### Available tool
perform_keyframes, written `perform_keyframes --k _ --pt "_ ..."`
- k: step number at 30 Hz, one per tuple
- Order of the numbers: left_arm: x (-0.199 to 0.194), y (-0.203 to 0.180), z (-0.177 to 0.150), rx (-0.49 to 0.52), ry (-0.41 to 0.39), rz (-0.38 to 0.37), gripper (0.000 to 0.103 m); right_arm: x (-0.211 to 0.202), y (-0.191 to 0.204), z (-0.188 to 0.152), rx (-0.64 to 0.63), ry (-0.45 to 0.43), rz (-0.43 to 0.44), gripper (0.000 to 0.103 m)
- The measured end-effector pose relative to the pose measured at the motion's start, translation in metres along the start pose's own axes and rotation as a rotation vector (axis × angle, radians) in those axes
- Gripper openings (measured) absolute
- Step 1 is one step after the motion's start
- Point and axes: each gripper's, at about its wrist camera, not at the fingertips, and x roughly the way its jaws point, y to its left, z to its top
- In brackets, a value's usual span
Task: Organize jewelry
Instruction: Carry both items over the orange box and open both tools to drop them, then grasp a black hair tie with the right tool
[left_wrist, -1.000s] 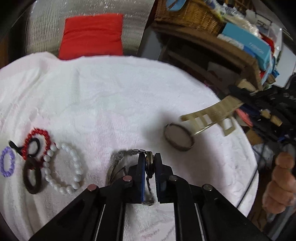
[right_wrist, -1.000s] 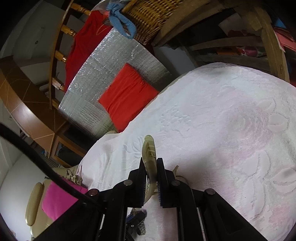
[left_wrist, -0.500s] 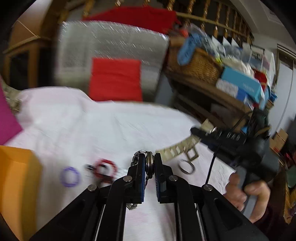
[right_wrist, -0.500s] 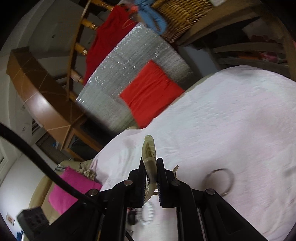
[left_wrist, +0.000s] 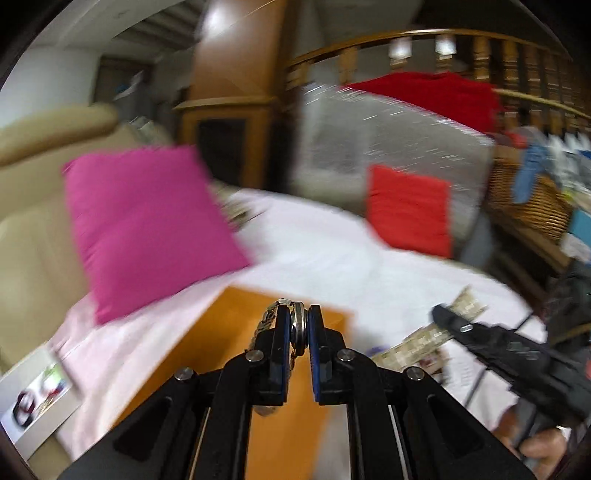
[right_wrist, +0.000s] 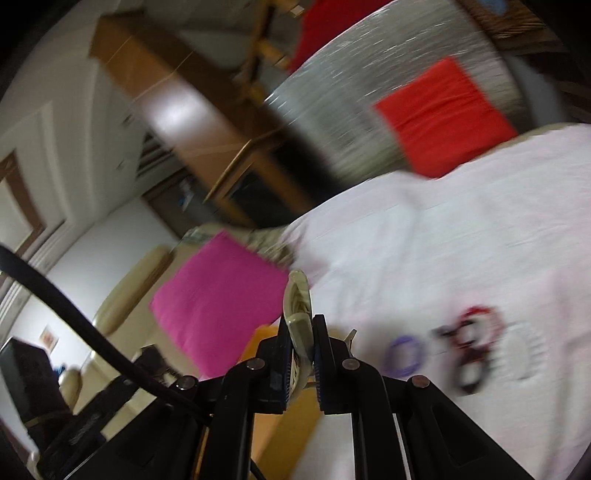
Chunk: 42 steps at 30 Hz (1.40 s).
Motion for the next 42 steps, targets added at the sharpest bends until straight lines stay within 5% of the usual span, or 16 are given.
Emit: perform_keyframes --k 9,18,21,25,35,42 --pt "0.046 0.079 -0.046 -0.128 0.227 0.154 0.01 0.098 0.053 -0.062 -0.122 0.232 0.019 0.012" --pt "0.082 0.086 -0.074 -0.115 0.404 0.207 0.01 0.136 0.046 -0.086 -0.163 0.348 -0.074 0.013" --pt "0.077 0.082 -0.069 -0.095 0.371 0.239 0.011 0.132 0.037 -0.073 -0.121 0.335 -0.075 0.021" --pt "0.067 0.072 -0.061 -0.073 0.287 0.273 0.049 0.106 0.031 -0.053 -0.08 0.24 -0.055 0.049" --pt "0.053 0.0 -0.047 0.033 0.148 0.243 0.057 0.01 -0.034 -0.006 0.003 0.083 -0.164 0.049" --pt "0.052 -0.054 -0.051 0.121 0.11 0.209 0.059 -0.05 -0.11 0.008 0.13 0.111 -0.236 0.043"
